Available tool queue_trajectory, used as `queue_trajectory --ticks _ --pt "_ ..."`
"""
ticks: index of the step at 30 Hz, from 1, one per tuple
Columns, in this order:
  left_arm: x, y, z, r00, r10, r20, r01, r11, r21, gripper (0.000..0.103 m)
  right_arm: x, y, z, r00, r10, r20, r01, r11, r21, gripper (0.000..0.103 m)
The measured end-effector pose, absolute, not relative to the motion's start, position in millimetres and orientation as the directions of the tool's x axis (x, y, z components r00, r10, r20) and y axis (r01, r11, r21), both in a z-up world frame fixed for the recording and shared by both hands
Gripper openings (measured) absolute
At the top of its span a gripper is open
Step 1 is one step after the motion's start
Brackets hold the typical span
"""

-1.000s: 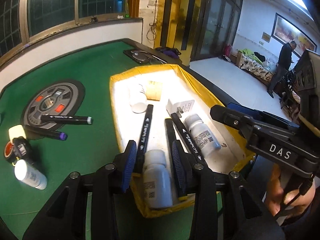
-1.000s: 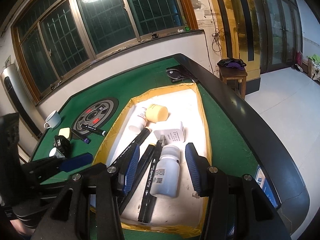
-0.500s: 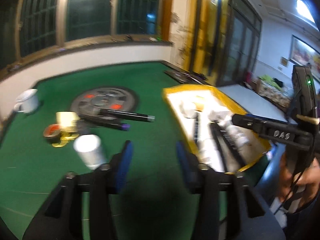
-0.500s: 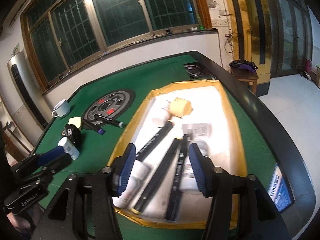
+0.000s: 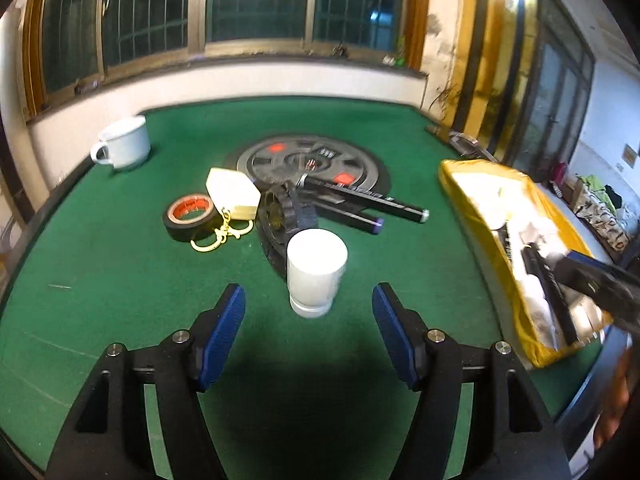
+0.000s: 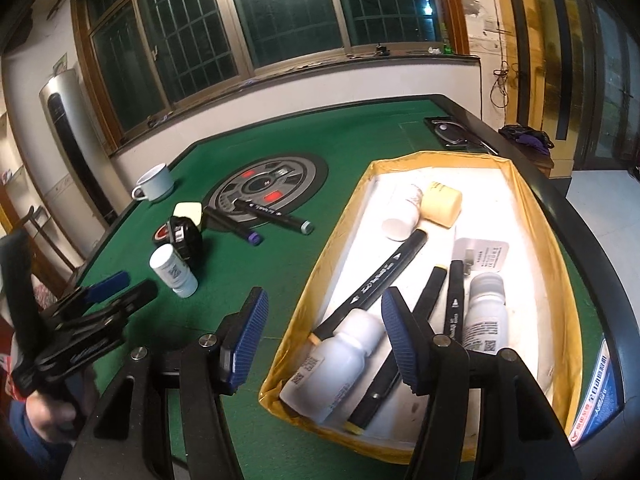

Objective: Organize rigid objects
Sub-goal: 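Grasp a white cylindrical bottle with the left tool while the right tool grasps a black marker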

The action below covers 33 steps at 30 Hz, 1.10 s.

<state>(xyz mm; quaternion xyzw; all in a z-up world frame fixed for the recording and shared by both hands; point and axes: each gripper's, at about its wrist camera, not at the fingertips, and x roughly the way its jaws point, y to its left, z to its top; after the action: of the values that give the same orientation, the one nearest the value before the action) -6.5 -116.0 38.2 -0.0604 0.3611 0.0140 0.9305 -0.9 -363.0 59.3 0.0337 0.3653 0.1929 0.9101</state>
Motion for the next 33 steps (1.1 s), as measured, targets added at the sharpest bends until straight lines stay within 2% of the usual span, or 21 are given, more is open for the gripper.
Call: queue_trajectory --ticks 3,5,6,7,10,13,16,20,27,33 --pt "17 -109 29 0.699 -0.054 -0.714 -0.099 0.980 -0.171 0.065 -1 -361 59 0.656 0.373 -0.656 -0.328 0.924 0.197 0.054" --pt "27 -101 23 0.676 -0.079 -0.733 -0.118 0.970 -0.214 0.052 -2 -359 61 0.658 0.372 -0.655 -0.333 0.924 0.190 0.054" --pt "29 -97 21 0.672 -0.091 -0.735 -0.125 0.964 -0.235 0.037 -1 -359 62 0.659 0.371 -0.654 -0.336 0.924 0.185 0.054" --pt "29 -93 20 0.667 -0.115 -0.736 -0.122 0.958 -0.261 0.034 -1 -357 64 0.659 0.370 -0.655 -0.342 0.923 0.176 0.054" --pt "22 -86 19 0.669 -0.099 -0.736 -0.122 0.963 -0.241 0.034 4 -351 72 0.640 0.385 -0.665 -0.380 0.911 0.161 0.054" --pt "16 -65 17 0.675 -0.161 -0.720 -0.102 0.946 -0.308 0.034 18 -340 81 0.599 0.422 -0.681 -0.440 0.884 0.160 0.054" --pt "14 -41 14 0.685 -0.201 -0.701 -0.110 0.921 -0.372 0.034 46 -314 84 0.513 0.432 -0.742 -0.533 0.838 0.120 0.052" --pt "14 -23 9 0.696 -0.263 -0.668 -0.110 0.880 -0.462 0.034 95 -269 75 0.471 0.348 -0.811 -0.600 0.800 -0.005 0.036" --pt "13 -21 9 0.702 -0.273 -0.658 -0.112 0.870 -0.480 0.033 168 -215 40 0.348 0.295 -0.890 -0.686 0.727 -0.028 0.035" --pt "16 -23 12 0.712 -0.235 -0.662 -0.119 0.889 -0.443 0.033 192 -186 11 0.284 0.219 -0.933 -0.737 0.673 -0.066 0.035"
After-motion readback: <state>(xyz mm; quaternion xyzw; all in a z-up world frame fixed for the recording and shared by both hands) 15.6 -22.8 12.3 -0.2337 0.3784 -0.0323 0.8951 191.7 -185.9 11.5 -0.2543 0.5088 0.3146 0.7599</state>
